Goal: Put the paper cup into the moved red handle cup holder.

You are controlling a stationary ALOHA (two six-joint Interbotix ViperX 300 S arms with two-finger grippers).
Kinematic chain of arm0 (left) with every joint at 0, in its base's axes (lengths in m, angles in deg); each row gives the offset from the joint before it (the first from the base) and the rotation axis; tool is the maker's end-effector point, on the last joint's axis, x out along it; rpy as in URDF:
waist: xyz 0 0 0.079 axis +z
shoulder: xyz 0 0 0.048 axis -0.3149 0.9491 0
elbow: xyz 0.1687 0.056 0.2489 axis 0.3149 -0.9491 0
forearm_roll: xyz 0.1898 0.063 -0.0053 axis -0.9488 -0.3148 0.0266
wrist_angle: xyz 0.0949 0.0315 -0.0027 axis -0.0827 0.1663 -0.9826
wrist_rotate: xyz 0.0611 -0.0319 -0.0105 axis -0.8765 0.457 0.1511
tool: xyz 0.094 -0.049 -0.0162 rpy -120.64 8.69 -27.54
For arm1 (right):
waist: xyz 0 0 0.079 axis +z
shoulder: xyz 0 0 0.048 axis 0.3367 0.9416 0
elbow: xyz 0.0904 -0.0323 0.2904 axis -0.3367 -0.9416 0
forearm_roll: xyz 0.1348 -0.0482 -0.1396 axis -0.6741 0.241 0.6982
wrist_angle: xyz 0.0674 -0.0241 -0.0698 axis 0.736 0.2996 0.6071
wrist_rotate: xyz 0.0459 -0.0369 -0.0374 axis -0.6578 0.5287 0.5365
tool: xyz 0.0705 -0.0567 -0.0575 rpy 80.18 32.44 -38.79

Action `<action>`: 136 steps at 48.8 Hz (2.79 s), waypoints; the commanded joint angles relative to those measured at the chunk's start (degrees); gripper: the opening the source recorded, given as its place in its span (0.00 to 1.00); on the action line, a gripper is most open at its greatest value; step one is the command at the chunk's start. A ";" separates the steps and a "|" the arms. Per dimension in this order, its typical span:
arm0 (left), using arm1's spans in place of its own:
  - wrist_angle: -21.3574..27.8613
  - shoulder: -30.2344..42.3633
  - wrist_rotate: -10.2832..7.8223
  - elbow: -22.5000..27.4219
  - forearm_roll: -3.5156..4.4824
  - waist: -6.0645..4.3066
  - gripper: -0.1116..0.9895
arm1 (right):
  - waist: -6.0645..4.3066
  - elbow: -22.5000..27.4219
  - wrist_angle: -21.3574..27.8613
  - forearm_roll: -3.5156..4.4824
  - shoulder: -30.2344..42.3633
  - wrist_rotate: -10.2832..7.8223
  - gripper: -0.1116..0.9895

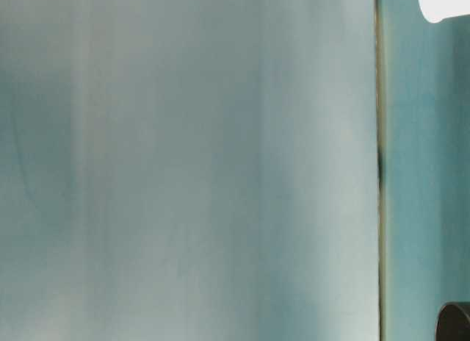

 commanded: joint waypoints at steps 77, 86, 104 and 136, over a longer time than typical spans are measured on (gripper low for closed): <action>4.39 16.08 0.26 0.62 -0.53 -0.26 0.98 | -1.23 1.49 2.72 -0.18 0.62 -0.44 0.01; -1.32 19.25 1.05 -0.97 -0.44 -0.26 0.97 | -1.41 1.49 2.64 -0.18 0.62 -0.44 0.01; -4.13 22.41 2.46 -3.52 -0.53 -0.26 0.97 | -1.49 1.49 2.64 -0.18 0.62 -0.44 0.01; -5.98 22.85 3.08 -5.27 -0.53 -0.18 0.97 | -1.49 1.49 2.64 -0.18 0.62 -0.44 0.01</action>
